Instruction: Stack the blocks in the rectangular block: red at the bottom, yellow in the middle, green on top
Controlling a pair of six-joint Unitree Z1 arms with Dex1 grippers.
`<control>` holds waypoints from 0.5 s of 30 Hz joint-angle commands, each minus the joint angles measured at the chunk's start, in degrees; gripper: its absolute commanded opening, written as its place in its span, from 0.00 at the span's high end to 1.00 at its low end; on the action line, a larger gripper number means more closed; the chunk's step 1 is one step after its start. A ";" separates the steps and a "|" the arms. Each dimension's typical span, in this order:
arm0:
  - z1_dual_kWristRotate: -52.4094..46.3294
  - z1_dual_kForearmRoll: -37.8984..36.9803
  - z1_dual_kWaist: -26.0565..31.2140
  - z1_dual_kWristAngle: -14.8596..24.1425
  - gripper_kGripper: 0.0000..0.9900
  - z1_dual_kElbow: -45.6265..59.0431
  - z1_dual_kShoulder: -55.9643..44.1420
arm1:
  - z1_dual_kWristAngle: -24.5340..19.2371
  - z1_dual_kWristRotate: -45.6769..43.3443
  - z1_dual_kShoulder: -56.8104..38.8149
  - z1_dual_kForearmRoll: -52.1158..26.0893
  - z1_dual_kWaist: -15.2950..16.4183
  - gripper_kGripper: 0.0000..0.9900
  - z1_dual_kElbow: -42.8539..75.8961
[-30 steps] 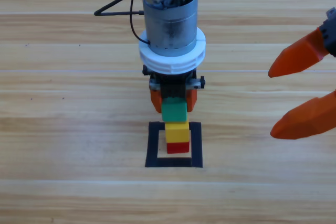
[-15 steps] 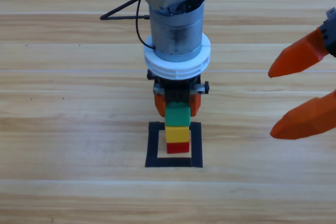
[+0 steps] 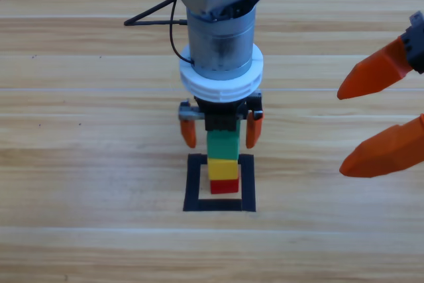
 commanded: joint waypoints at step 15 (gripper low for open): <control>3.92 0.30 0.05 3.61 0.00 -1.50 -13.95 | -0.96 0.39 3.59 -2.17 2.24 0.01 1.22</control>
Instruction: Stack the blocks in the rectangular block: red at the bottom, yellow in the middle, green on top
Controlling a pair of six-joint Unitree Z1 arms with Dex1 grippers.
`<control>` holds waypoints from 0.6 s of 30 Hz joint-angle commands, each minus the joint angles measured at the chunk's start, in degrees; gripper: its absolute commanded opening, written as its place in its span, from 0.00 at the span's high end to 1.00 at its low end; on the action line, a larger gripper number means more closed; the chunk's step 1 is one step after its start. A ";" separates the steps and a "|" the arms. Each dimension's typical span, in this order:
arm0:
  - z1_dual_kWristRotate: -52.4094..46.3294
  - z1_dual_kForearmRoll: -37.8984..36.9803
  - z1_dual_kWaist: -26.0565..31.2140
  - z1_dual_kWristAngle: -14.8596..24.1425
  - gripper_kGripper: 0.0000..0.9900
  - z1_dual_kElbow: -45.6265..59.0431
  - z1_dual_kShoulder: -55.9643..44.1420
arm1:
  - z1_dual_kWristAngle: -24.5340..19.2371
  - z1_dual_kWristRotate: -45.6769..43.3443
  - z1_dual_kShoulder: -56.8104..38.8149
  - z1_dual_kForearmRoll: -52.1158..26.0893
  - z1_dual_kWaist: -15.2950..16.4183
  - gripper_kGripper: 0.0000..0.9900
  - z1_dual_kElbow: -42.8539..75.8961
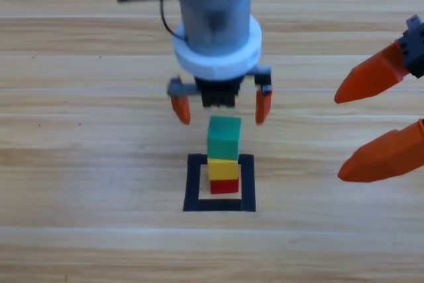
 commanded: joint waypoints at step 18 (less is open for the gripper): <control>20.53 -37.40 -14.89 4.84 0.00 54.02 -48.99 | -2.34 1.00 3.22 -2.17 5.01 0.01 0.70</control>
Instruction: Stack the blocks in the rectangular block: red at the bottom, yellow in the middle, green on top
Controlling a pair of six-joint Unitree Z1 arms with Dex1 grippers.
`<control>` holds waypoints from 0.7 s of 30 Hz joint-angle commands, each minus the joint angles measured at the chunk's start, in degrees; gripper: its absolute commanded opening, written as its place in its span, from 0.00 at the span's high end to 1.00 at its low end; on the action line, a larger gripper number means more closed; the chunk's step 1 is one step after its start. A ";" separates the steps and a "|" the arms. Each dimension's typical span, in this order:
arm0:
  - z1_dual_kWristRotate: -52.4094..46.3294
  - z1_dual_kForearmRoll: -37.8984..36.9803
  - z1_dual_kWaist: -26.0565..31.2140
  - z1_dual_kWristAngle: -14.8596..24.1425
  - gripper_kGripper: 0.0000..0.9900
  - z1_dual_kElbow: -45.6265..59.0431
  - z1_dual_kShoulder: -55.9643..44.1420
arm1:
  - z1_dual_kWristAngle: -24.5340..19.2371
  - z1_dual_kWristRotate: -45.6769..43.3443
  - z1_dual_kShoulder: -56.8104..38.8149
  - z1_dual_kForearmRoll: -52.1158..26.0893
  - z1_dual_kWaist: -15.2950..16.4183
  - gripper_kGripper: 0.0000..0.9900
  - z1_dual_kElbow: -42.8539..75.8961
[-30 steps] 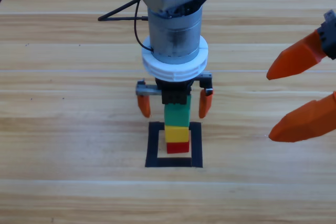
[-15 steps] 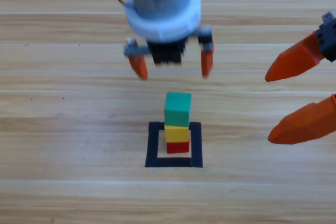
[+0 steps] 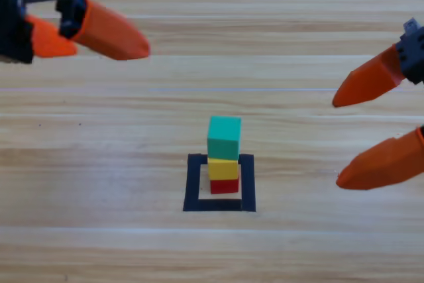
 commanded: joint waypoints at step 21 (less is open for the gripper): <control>-1.42 -1.48 -15.68 8.13 0.00 1.12 9.73 | -6.19 1.35 3.29 -0.67 8.71 0.01 -2.46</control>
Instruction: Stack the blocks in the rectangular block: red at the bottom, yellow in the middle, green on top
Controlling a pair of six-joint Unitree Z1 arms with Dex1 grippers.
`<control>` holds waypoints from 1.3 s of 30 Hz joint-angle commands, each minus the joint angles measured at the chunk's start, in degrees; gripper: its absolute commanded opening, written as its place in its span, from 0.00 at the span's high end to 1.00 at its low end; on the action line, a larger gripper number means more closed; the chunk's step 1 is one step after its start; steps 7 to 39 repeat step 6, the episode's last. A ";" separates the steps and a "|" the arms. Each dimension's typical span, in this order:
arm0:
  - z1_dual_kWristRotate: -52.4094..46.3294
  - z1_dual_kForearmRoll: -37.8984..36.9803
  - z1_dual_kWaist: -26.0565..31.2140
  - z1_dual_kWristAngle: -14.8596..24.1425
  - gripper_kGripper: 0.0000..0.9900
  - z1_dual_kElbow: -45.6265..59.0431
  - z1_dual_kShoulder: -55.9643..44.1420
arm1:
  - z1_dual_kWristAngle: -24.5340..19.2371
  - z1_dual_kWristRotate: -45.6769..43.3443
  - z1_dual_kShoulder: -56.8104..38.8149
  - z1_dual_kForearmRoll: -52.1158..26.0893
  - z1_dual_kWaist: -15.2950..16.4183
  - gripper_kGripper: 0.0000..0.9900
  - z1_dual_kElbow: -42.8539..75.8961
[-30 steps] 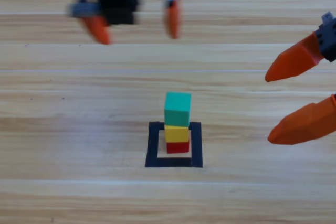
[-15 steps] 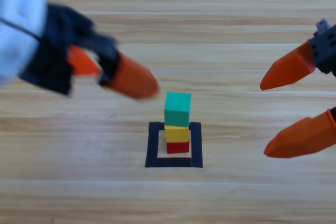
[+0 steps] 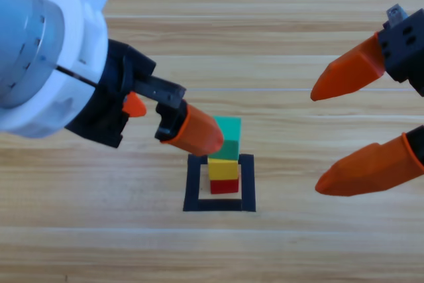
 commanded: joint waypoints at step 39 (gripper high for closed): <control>-1.62 0.44 -1.39 1.12 0.00 1.86 -0.01 | -1.62 -0.21 3.17 -0.67 1.51 0.01 1.52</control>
